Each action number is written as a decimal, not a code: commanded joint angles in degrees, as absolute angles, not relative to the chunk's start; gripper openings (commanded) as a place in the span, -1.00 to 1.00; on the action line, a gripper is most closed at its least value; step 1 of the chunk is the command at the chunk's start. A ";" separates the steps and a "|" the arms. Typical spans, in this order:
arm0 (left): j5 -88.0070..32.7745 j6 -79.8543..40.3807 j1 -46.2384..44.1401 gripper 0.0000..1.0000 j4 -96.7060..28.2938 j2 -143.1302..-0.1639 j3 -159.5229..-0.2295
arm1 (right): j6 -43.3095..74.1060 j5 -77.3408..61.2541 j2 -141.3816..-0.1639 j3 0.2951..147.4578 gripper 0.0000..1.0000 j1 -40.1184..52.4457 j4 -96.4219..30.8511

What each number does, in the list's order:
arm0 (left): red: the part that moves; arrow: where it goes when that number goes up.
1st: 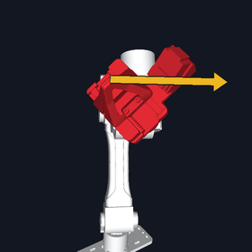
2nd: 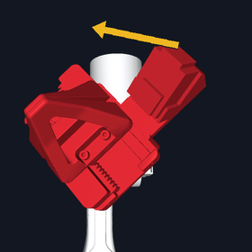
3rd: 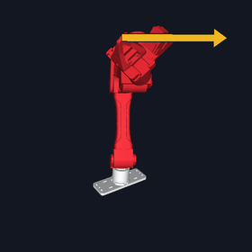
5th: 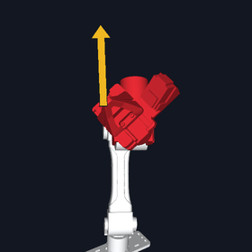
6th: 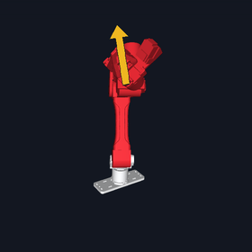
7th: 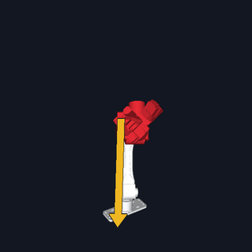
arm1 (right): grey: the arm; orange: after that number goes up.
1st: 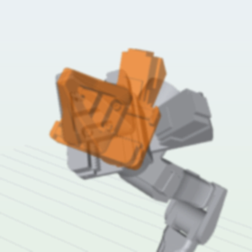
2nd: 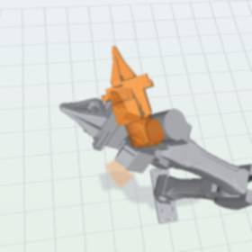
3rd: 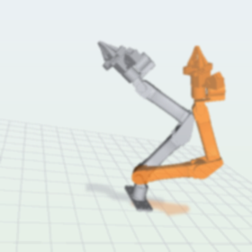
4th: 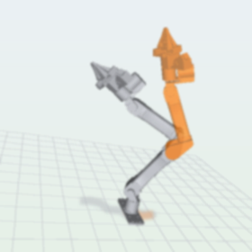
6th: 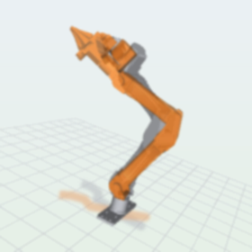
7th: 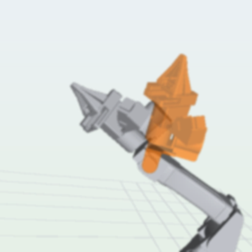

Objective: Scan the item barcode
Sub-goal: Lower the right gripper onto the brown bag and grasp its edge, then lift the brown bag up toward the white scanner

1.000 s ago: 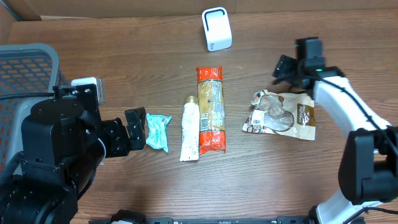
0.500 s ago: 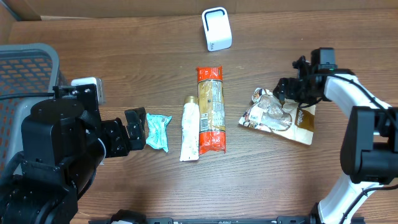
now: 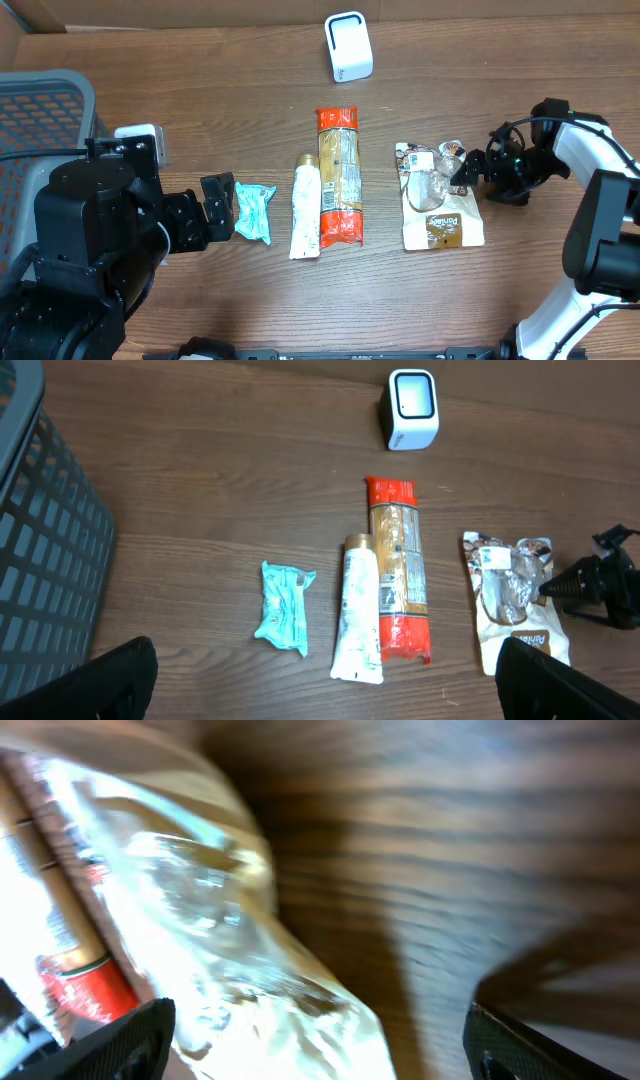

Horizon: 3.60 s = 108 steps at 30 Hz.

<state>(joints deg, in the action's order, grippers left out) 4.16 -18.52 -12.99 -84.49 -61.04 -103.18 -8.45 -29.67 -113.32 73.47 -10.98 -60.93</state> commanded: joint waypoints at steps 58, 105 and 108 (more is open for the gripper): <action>4.89 -19.31 -12.71 0.99 -84.47 -61.12 -103.88 | -7.66 -58.39 -111.72 70.57 -0.92 -9.67 -51.42; 4.89 -19.31 -12.71 0.99 -84.47 -61.12 -103.88 | 1.54 -11.88 -93.38 101.97 -0.93 15.05 -57.63; 4.89 -19.31 -12.71 0.99 -84.47 -61.12 -103.88 | 1.50 10.00 -95.79 101.97 -0.93 20.45 -51.81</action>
